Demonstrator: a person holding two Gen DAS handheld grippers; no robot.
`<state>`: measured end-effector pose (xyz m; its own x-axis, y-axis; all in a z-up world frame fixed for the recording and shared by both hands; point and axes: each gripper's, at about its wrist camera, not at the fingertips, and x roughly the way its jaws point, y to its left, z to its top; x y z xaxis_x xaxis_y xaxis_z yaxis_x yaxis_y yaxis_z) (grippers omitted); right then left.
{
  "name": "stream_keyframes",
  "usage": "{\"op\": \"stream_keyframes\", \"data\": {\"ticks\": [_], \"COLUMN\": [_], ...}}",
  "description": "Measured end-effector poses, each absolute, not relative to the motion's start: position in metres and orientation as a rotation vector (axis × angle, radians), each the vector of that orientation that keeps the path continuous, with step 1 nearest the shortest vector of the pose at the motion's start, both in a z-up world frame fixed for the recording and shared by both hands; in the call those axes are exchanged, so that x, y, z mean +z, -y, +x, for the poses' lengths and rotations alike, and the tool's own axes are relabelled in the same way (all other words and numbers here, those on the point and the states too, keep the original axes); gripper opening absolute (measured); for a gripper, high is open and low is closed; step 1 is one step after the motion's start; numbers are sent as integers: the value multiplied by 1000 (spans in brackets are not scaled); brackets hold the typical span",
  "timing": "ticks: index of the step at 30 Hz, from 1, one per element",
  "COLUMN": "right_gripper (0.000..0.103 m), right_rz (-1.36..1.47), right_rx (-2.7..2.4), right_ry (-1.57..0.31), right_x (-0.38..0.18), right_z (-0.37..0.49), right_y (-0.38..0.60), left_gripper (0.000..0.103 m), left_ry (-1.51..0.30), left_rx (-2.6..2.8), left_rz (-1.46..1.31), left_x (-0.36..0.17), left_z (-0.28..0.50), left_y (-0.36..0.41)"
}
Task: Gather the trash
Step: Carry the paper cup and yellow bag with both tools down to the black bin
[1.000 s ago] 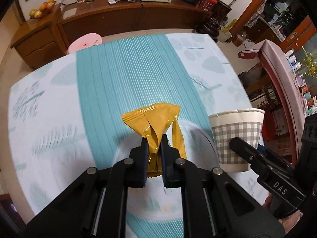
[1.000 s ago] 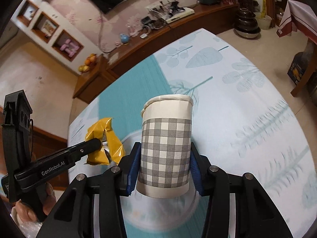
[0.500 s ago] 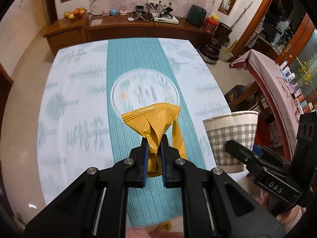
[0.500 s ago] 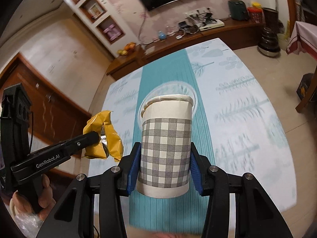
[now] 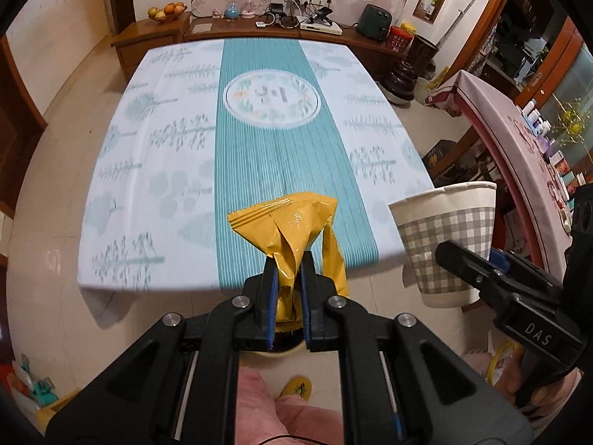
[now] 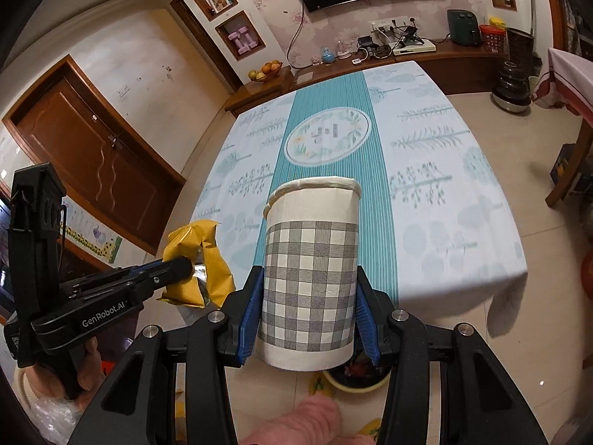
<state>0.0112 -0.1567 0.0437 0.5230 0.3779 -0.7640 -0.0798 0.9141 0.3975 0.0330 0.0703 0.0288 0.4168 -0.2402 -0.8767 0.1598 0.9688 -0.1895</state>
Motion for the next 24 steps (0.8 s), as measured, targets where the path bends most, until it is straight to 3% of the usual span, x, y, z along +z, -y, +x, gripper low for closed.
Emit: {"op": "stream_keyframes", "data": {"ticks": [8,24], "right_gripper": [45,45], "right_rz": [285,312], "right_rx": [249,151], "right_ry": [-998,-1145], "right_x": [10,-117], "right_z": [-41,-50], "right_y": [125,88], "left_gripper": [8,8], "left_ry": [-1171,-1276], "left_rx": [-253,-278], "left_rz": [-91,-16], "left_x": [-19,-137], "left_z": [4,0], "left_y": [-73,-88]}}
